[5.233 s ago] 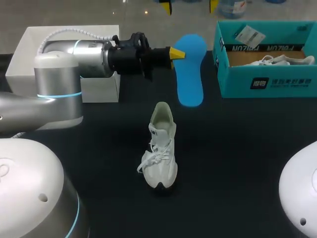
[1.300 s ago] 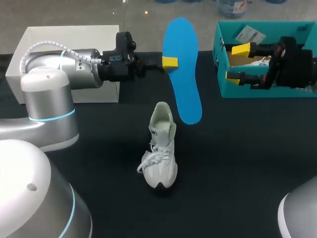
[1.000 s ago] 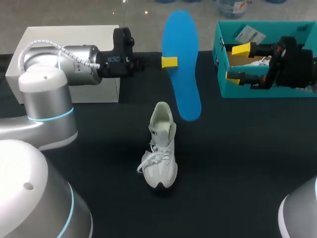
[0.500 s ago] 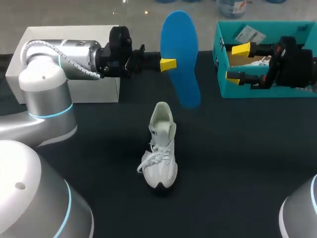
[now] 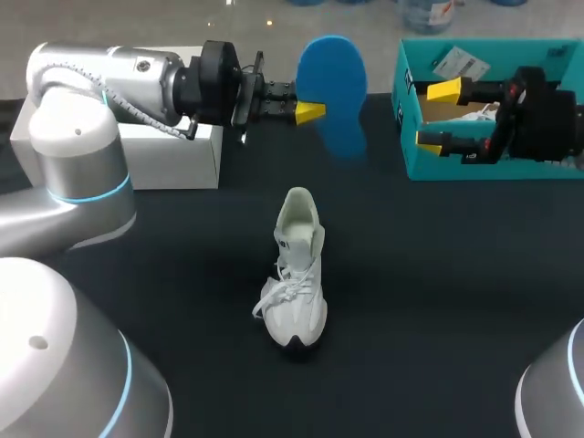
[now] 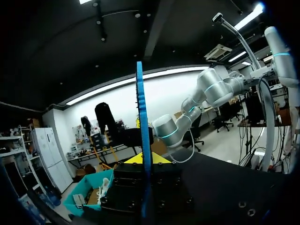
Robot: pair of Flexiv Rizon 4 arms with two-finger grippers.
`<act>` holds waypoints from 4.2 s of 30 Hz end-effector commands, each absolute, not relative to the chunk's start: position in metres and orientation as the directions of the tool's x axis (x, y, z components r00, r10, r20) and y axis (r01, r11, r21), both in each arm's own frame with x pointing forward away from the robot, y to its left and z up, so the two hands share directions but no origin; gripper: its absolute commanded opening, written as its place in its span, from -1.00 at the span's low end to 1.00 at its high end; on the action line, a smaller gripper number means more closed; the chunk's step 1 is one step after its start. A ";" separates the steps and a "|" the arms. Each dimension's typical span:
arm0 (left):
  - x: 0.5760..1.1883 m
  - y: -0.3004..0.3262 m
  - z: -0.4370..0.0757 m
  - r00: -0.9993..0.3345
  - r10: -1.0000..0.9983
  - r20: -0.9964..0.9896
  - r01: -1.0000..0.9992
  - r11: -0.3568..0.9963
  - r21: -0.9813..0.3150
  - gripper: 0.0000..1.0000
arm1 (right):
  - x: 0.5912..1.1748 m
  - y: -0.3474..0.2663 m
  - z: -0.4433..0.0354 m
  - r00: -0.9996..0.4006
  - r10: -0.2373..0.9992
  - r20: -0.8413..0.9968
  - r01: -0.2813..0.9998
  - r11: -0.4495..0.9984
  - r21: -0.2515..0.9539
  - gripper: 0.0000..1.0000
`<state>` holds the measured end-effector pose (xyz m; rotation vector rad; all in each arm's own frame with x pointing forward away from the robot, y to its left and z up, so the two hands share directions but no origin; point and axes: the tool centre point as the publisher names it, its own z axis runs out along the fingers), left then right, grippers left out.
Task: Take the shoe out of the shoebox, open the shoe tongue, remove and reinsert the insole, then place the shoe into the shoebox
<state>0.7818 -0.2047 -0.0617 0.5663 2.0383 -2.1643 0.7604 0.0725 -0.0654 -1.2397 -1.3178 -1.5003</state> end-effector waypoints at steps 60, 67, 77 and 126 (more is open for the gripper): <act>0.797 -0.239 -0.064 0.121 -0.040 -0.992 0.991 -0.054 0.123 -1.00 | 0.787 0.119 -0.071 -0.201 0.069 0.977 0.978 -0.050 0.205 1.00; 0.797 -0.244 -0.069 0.135 -0.029 -0.990 0.990 -0.047 0.136 -1.00 | 0.791 0.123 -0.067 -0.193 0.089 0.977 0.978 -0.059 0.198 0.00; 0.804 -0.251 -0.071 0.140 -0.029 -0.990 0.990 -0.009 0.140 -1.00 | 0.788 0.131 -0.065 -0.184 0.086 0.979 0.980 -0.053 0.189 -0.36; 0.854 -0.099 -0.095 0.206 0.216 -0.954 0.935 -0.330 0.128 1.00 | 0.779 0.118 -0.075 -0.177 0.116 0.977 0.981 -0.060 0.184 -1.00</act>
